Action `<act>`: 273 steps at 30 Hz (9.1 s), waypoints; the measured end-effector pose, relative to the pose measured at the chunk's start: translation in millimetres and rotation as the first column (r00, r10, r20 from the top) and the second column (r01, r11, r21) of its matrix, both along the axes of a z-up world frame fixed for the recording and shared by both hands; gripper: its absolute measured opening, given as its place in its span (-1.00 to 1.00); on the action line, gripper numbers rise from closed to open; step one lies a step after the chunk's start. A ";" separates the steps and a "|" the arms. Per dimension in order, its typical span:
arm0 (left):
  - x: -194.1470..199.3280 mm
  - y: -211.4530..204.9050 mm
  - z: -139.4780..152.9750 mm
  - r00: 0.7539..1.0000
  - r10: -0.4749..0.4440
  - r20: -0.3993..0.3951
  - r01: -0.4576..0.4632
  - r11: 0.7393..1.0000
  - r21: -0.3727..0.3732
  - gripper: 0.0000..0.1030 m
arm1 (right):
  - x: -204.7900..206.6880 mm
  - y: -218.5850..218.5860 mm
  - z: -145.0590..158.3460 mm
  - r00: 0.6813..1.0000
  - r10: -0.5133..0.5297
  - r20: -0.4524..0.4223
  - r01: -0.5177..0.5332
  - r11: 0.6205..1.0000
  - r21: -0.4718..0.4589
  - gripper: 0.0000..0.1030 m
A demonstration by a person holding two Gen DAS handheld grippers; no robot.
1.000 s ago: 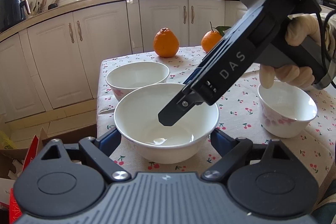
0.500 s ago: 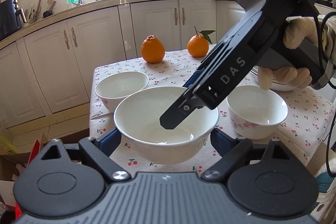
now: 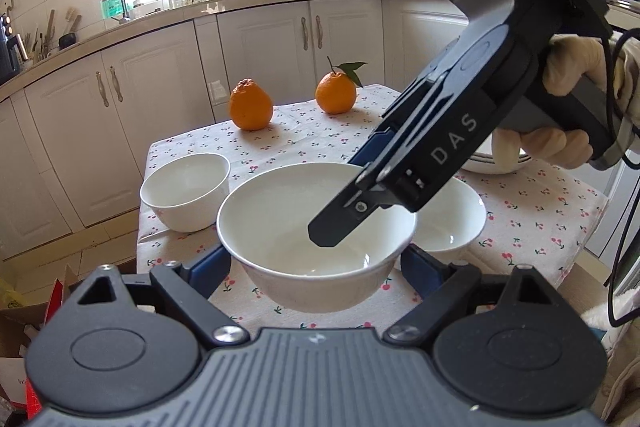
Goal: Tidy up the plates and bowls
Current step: 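Carry the held bowl and lower it into the placed bowl, then open the right gripper to release the stacked bowl, then move the right gripper to the remaining white bowl on the cloth, then grasp the white bowl rim with the right gripper and lift it, then carry the held bowl over the two nested bowls, then lower the bowl into the nested bowls and open the right gripper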
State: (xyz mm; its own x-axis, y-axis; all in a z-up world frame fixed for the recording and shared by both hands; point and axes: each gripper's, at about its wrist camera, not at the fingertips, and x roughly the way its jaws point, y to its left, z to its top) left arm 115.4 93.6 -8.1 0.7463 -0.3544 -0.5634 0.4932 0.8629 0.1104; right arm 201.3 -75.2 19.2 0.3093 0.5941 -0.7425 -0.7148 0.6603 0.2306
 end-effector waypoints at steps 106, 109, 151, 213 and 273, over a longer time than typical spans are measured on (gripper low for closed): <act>58.7 45.9 -11.1 0.991 0.125 0.049 -0.121 0.989 -0.083 0.97 | 22.7 7.0 10.1 0.977 -0.051 0.208 0.088 0.981 -0.174 1.00; 67.8 50.6 -13.5 0.989 0.135 0.055 -0.131 0.988 -0.076 0.97 | 33.1 15.3 9.7 0.978 -0.042 0.206 0.081 0.980 -0.182 1.00; 170.9 59.9 -59.8 0.990 0.140 0.019 -0.140 0.989 -0.043 0.91 | 195.5 93.2 -46.0 0.999 0.047 -0.017 -0.049 0.988 -0.149 0.48; 33.3 -45.1 19.5 0.994 -0.084 0.066 0.086 0.996 -0.026 0.84 | 15.1 -56.7 28.7 0.992 -0.121 0.016 0.121 0.993 0.016 0.41; 20.0 -64.5 -14.4 0.981 -0.182 -0.068 0.178 0.982 -0.062 0.96 | -25.7 -91.9 -9.4 0.980 -0.185 0.077 0.189 0.981 -0.043 0.84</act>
